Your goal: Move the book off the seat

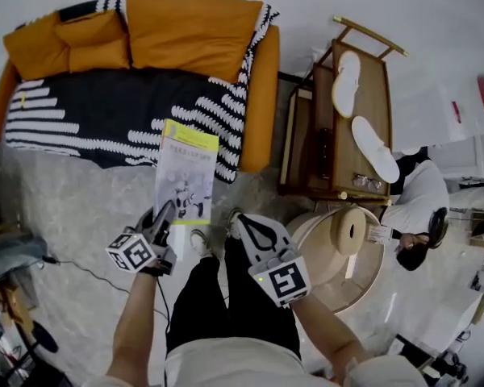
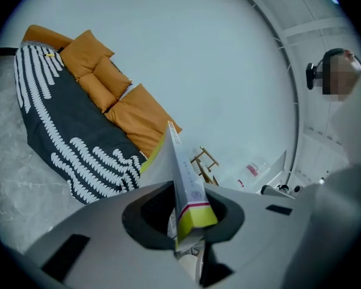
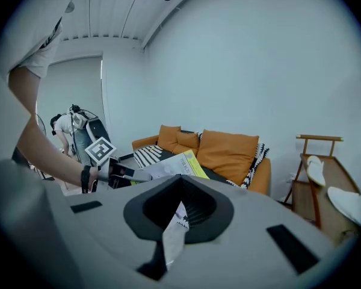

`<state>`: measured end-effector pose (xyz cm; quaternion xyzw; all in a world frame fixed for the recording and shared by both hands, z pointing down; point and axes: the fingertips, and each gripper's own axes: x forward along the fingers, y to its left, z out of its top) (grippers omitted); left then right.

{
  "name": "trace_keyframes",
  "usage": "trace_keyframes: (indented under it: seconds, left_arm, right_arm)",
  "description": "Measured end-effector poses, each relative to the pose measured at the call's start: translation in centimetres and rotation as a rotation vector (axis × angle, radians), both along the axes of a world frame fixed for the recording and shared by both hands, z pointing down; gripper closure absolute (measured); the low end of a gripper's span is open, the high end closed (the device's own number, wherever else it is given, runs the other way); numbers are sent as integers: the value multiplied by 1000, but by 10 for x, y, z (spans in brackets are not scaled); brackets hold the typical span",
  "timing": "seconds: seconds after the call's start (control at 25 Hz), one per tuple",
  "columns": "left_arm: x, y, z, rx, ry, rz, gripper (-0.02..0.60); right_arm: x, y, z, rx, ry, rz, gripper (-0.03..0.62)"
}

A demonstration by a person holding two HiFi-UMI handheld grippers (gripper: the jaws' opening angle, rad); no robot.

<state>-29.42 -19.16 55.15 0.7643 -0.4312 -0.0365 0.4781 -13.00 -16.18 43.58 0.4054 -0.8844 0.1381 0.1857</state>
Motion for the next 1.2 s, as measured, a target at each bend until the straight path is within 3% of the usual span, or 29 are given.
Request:
trace_keyframes:
  seconds: [0.24, 0.64, 0.84, 1.0, 1.2]
  left_arm:
    - [-7, 27, -62, 89, 0, 73, 503]
    - [20, 71, -117, 127, 86, 190, 503]
    - [36, 72, -138, 152, 81, 294, 503]
    - [70, 72, -157, 156, 74, 405, 503]
    - [155, 74, -172, 169, 80, 606, 502]
  right_arm:
    - [5, 26, -44, 1, 14, 94, 574]
    - [32, 74, -75, -7, 39, 234, 574]
    - [50, 83, -87, 4, 34, 322, 573]
    - [95, 95, -104, 28, 18, 447, 574]
    - [181, 136, -108, 39, 19, 666, 573]
